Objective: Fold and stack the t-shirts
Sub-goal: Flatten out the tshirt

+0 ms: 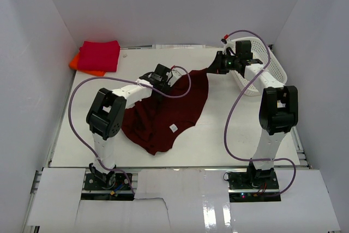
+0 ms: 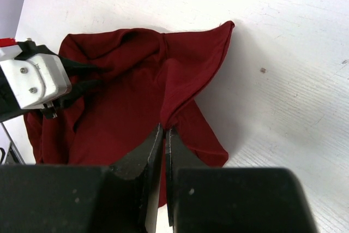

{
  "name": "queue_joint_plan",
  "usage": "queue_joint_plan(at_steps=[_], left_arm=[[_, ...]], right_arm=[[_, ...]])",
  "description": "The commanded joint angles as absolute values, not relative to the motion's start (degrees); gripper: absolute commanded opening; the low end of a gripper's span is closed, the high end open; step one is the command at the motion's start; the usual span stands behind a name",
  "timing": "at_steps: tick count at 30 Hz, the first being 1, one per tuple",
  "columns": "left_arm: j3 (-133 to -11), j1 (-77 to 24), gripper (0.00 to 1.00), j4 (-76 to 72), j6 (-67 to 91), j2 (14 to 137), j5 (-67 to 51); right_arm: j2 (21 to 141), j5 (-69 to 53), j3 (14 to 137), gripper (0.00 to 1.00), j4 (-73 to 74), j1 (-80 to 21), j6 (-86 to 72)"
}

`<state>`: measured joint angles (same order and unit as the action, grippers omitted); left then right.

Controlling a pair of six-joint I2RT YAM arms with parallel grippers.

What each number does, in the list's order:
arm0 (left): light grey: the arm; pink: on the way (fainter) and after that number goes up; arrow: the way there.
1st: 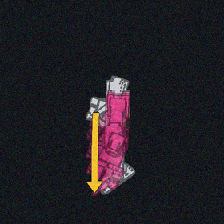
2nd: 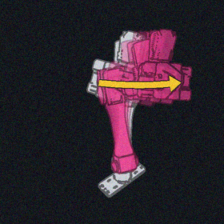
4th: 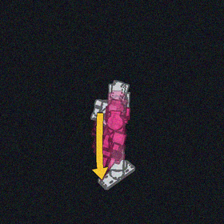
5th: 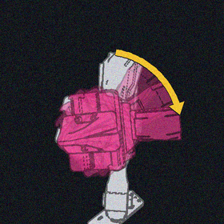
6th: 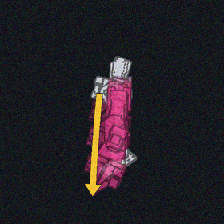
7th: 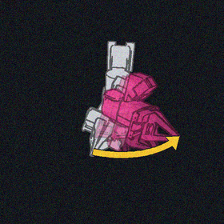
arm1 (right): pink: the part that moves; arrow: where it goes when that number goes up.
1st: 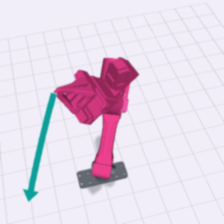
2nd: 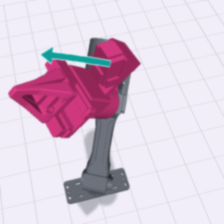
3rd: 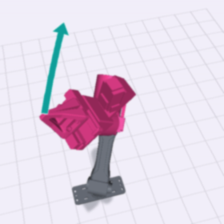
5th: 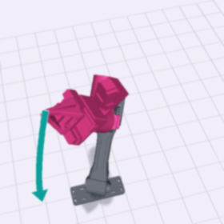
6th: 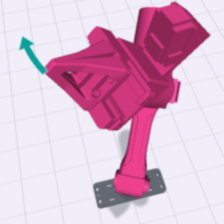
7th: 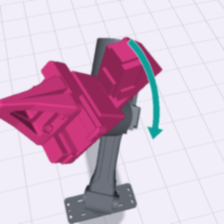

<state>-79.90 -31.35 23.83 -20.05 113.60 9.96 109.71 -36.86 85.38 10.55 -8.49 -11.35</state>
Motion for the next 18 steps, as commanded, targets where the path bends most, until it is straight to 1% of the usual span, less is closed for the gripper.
queue_joint_plan(at_steps=[1, 2, 4, 7, 8, 9, 10, 12, 13, 15, 16, 18], left_arm=[[-82.44, -31.64, 0.35, 22.85, -18.56, 111.89, 11.25], [-82.7, -31.64, 0.29, 22.94, -17.94, 111.54, 11.34], [-83.14, -31.64, 0.2, 23.03, -16.01, 110.49, 9.85], [-81.22, -31.64, 0.19, 21.54, -11.26, 106.45, 7.82], [-80.69, -31.47, 0.15, 20.84, -9.6, 104.61, 8.08], [-80.42, -31.2, 0.07, 20.83, -8.71, 104.07, 8.35], [-80.25, -30.77, 0.01, 20.92, -7.74, 103.54, 8.87], [-80.68, -27.26, 0.0, 22.58, -3.18, 102.31, 6.7], [-80.42, -23.5, 0.0, 22.76, -1.69, 101.7, 1.37], [-79.11, -19.27, 0.0, 22.76, 3.59, 99.86, -5.5], [-78.75, -15.25, 0.0, 22.85, 4.82, 99.5, -11.8], [-77.79, -12.14, 0.0, 23.29, 7.02, 99.05, -17.03]], right_arm=[[110.04, -38.14, 86.75, 0.08, 9.58, -8.17, -10.46], [110.13, -38.14, 86.84, 0.08, 9.67, -8.17, -10.46], [110.21, -38.06, 86.84, 0.08, 9.67, -8.17, -10.46], [110.65, -38.06, 86.84, 0.08, 9.67, -8.17, -10.55], [110.65, -38.14, 86.92, 0.08, 9.67, -8.17, -10.55], [110.65, -38.14, 86.84, 0.08, 9.67, -8.17, -10.55], [110.65, -38.14, 86.92, 0.08, 9.67, -8.17, -10.46], [110.65, -38.06, 87.1, 0.08, 9.67, -8.17, -10.63], [110.65, -38.23, 87.1, 0.08, 9.75, -8.17, -10.63], [110.57, -38.14, 87.19, 0.08, 9.84, -8.17, -10.64], [110.65, -38.06, 87.19, 0.08, 9.84, -8.17, -10.63], [110.74, -38.14, 87.19, 0.08, 9.93, -8.17, -10.55]])
